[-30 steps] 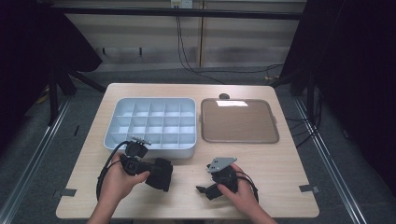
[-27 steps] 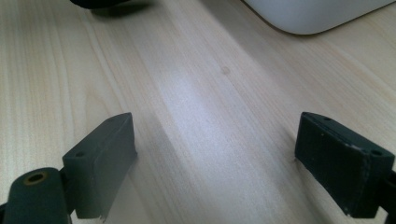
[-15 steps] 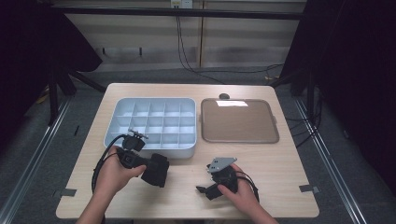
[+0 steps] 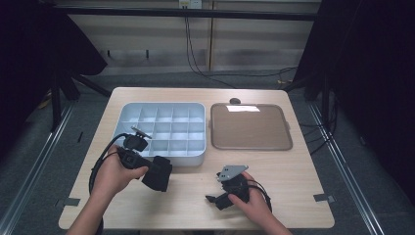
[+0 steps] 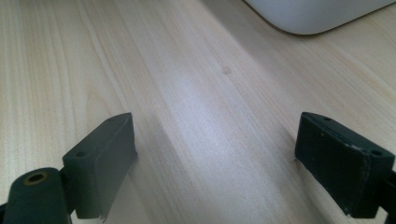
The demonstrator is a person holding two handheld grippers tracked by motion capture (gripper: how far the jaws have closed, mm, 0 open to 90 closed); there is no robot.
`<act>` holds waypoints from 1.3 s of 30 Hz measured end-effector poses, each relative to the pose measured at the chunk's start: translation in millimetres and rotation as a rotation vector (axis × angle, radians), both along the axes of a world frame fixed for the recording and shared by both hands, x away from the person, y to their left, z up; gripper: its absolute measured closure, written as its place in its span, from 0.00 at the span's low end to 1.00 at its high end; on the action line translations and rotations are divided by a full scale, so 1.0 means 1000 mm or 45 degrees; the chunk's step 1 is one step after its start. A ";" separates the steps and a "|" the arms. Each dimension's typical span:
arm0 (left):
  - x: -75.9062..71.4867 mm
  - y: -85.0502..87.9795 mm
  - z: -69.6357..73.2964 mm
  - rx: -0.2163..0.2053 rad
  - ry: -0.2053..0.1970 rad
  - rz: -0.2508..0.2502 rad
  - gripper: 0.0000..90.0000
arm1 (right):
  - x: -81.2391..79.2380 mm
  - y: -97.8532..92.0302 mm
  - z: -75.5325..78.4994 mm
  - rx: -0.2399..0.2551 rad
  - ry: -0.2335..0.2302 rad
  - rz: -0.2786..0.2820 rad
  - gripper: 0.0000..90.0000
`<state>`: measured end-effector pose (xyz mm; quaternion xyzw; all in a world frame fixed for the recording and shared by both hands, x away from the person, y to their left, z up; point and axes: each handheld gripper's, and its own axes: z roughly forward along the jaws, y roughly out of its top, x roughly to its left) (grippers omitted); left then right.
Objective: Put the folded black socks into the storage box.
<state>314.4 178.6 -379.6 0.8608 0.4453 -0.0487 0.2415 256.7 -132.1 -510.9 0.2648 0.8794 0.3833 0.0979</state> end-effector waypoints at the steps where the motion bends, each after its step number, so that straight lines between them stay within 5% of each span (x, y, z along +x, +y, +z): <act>1: 0.000 0.000 0.001 0.002 -0.002 0.002 0.80 | 0.000 0.000 0.000 0.000 0.000 0.000 0.13; 25: 0.011 0.003 0.036 0.016 -0.004 0.000 0.79 | 0.000 0.000 0.000 0.002 0.000 0.007 0.13; 39: 0.020 0.016 0.049 -0.032 -0.012 0.031 0.79 | 0.000 0.000 0.000 -0.001 0.000 0.007 0.13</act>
